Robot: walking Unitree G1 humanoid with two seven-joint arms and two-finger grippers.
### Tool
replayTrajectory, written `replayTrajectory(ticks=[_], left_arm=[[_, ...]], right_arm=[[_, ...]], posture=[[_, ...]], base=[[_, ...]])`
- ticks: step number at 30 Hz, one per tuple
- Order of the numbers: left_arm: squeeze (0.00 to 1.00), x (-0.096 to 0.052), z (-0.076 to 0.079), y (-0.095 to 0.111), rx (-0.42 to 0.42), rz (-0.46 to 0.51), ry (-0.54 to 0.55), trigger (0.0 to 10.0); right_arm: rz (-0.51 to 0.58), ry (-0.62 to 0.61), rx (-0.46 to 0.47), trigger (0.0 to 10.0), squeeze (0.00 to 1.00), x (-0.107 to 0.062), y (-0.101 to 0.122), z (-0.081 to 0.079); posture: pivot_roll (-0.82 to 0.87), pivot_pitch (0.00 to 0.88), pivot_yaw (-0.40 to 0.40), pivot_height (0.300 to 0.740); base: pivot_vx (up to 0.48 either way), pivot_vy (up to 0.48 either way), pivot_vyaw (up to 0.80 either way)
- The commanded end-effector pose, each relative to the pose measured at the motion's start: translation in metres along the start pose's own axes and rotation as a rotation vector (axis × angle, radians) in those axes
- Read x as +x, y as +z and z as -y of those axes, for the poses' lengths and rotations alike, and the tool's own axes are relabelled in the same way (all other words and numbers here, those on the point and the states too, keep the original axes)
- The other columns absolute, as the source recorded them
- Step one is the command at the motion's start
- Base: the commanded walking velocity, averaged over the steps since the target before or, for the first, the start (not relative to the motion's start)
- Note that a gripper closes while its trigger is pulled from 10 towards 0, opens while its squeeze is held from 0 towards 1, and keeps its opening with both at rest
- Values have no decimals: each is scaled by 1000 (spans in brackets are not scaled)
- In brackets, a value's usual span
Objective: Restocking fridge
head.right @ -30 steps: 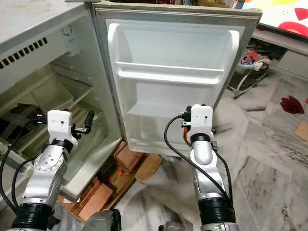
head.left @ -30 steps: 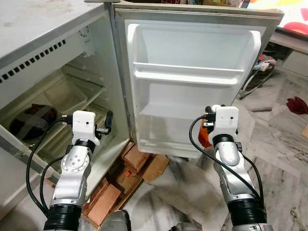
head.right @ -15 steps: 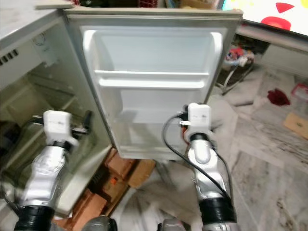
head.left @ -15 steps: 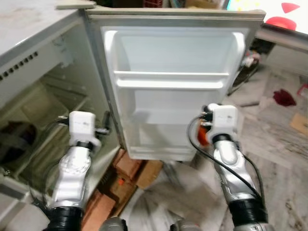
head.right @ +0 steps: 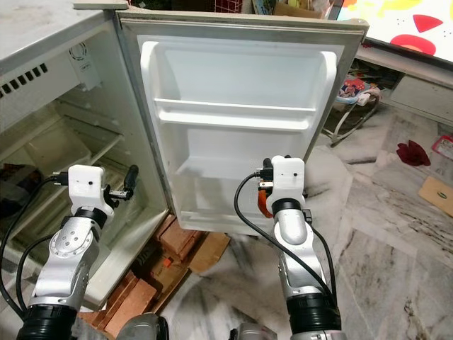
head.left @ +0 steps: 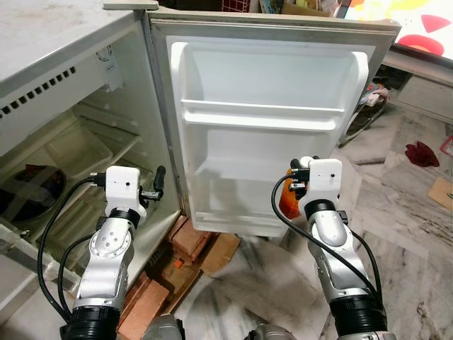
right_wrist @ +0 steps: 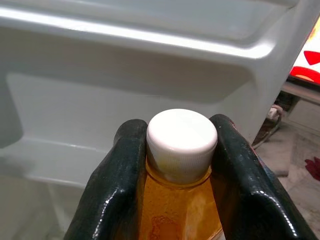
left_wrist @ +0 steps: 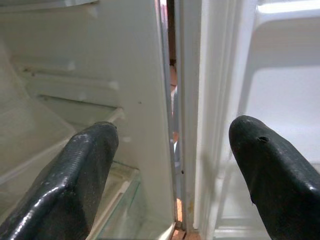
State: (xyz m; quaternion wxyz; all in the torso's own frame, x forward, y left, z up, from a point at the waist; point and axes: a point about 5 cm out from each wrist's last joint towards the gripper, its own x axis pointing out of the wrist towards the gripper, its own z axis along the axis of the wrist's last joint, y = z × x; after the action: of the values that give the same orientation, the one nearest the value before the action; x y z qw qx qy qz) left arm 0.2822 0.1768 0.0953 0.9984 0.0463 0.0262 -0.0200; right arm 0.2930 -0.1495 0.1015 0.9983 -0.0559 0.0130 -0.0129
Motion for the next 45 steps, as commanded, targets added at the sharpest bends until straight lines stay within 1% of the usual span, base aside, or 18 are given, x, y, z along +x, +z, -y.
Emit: replayTrajectory(ticks=[1, 3, 6, 8, 10, 19, 24, 34, 45], left_arm=[[0, 2, -4, 1, -5, -12, 31, 10000], [0, 3, -7, 1, -13, -17, 41, 10000], [0, 3, -6, 0, -12, -19, 34, 10000], [0, 3, -3, 0, -9, -17, 22, 10000], [0, 4, -1, 1, -7, -15, 19, 10000], [0, 5, -1, 2, 4, -8, 26, 10000], [0, 7, 2, 10, 21, 40, -16, 10000], [0, 8, 2, 12, 19, 49, -27, 10000], [0, 9, 8, 13, 14, 67, -61, 10000]], right_arm=[[43, -1, 12, 10000, 0, 0, 10, 1], [46, 9, 17, 10000, 0, 1, 10, 0], [45, 24, 33, 10000, 0, 1, 11, -3], [58, 44, 49, 10000, 0, 2, 14, -8], [71, 57, 45, 10000, 0, 1, 16, -11], [56, 55, 49, 10000, 0, -1, 13, -10], [77, 48, 37, 10000, 0, 6, 19, -7], [86, 45, 30, 10000, 0, 7, 20, -7], [104, 28, 12, 10000, 0, 8, 21, -5]], posture=[[-6, 76, -43, 691], [-6, 76, -43, 676], [-2, 76, -41, 656], [-5, 73, -40, 641], [-5, 73, -39, 633], [-7, 72, -40, 633], [-3, 85, -28, 633], [1, 80, -30, 633], [1, 71, -34, 633]], base=[[0, 0, 0], [0, 0, 0], [0, 0, 0], [0, 0, 0], [0, 0, 0], [0, 0, 0], [0, 0, 0], [0, 0, 0], [335, 0, 0]])
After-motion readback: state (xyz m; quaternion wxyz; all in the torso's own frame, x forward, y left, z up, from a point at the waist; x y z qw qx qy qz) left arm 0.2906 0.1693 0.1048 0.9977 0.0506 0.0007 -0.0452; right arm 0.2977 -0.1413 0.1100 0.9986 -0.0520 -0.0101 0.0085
